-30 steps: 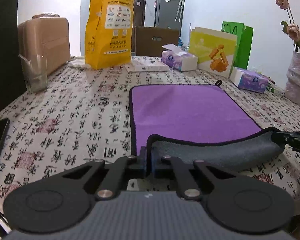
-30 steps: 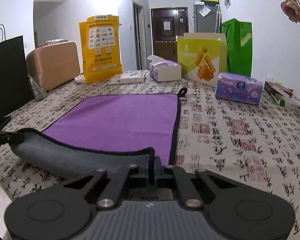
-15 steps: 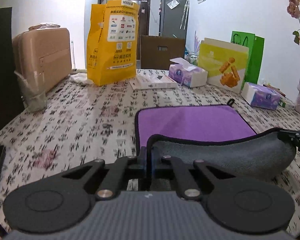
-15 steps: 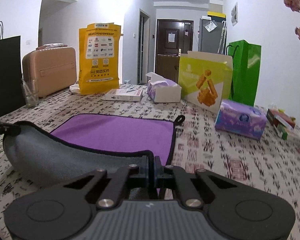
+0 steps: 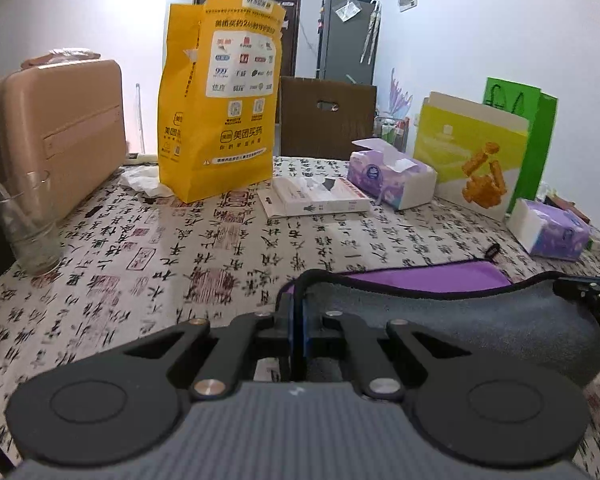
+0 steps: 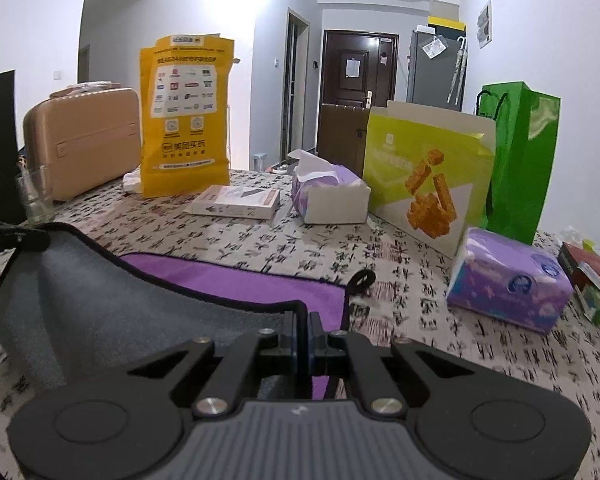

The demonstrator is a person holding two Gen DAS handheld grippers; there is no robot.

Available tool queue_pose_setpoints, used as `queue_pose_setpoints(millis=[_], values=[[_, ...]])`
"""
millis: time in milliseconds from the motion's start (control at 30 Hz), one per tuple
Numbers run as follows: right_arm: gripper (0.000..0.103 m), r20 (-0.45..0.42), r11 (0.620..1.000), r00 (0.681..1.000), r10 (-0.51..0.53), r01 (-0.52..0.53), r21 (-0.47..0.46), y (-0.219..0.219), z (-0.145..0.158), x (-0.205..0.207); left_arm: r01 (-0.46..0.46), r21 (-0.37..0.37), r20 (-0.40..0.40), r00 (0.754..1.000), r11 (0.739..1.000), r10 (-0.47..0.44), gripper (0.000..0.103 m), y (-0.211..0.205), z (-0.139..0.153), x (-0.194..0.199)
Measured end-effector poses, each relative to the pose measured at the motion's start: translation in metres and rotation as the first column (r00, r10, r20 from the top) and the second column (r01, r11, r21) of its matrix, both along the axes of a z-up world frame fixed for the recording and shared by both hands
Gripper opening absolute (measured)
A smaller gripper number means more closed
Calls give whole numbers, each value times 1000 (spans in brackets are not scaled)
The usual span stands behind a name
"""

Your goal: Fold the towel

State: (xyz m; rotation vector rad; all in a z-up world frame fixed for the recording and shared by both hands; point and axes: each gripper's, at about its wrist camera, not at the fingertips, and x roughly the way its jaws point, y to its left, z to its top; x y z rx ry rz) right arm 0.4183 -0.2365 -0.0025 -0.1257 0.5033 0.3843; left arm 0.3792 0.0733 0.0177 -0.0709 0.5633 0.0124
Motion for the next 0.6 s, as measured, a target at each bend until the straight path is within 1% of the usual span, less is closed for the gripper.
queue_pose_setpoints(millis=[267,400,500,567,600], values=[[4,-4,1000,1000,5,-5,-4,5,-2,50,-3,-22,-29,1000,1000,2,5,9,-9,48],[4,-21,1000,1000,5,-5,-4,10,-9,77,-12,-36,-46,999,999,11,5,13,-15,70],[5,-46,1000,999,-6,7,7,11,-17,91,-25,-50,-77,997,998,21,6,16,-24,85],[13,-76,999,997,-30,31,12,10,-26,101,-38,-36,-98,995,999,34,10,16,-31,91],[13,-99,999,994,-37,38,13,9,-30,105,-41,-35,-109,993,999,37,22,18,-34,92]])
